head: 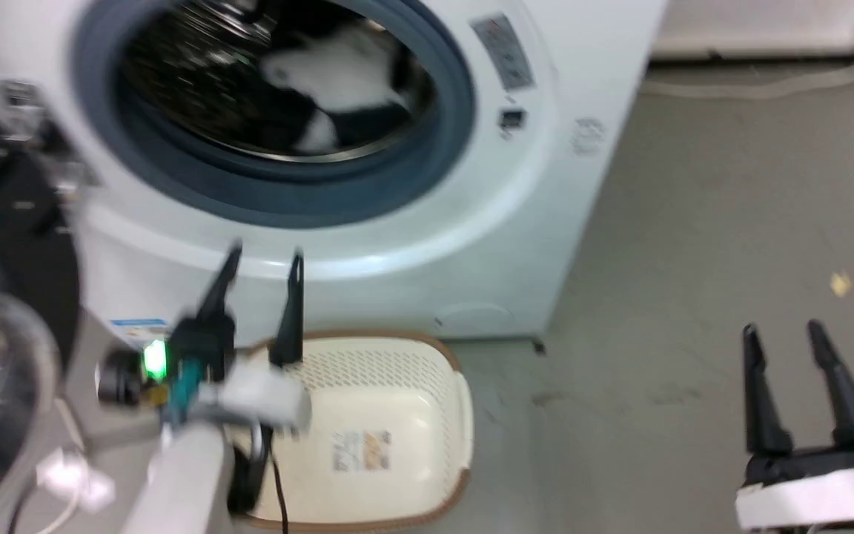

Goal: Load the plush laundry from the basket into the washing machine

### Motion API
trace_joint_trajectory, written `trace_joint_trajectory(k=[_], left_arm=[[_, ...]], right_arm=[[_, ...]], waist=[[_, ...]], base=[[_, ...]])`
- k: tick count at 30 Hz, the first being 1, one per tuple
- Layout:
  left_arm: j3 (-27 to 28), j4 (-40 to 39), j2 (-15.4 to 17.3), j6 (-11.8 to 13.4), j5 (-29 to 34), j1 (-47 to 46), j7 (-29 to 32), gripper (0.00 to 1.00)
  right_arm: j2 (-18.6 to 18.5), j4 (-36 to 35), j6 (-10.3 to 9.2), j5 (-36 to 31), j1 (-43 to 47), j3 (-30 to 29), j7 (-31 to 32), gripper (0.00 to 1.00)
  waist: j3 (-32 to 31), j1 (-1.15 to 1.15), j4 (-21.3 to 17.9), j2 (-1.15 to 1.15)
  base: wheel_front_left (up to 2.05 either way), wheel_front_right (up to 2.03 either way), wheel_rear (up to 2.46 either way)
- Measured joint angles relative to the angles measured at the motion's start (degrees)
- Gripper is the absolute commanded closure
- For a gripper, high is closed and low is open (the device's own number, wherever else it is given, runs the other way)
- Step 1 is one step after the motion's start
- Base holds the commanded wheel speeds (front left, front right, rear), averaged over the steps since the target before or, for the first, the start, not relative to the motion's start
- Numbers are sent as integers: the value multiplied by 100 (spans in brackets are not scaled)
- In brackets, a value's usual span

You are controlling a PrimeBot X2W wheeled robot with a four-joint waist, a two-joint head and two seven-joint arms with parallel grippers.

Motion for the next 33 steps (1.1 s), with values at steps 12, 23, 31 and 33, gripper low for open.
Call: trace_joint_trajectory(k=[12, 23, 31, 33], left_arm=[[298, -1204, -537, 187, 3, 1938, -4, 0], [414, -1269, -732, 144, 110, 2295, -5, 0], [603, -1239, -753, 118, 151, 2292, 3, 100], [597, -1239, -758, 118, 151, 2292, 4, 100]], right_arm=[[2, 190, 0, -258, 612, 357, 1, 0], [1, 248, 0, -189, 692, 430, 0, 0], [1, 265, 0, -191, 690, 454, 2, 100], [1, 265, 0, -192, 690, 454, 3, 100]], waist=[[-751, 1, 825, 0], [-969, 1, 913, 0], [-990, 2, 894, 0], [-990, 2, 894, 0]], base=[[0, 0, 0], [0, 0, 0], [0, 0, 0], [0, 0, 0]])
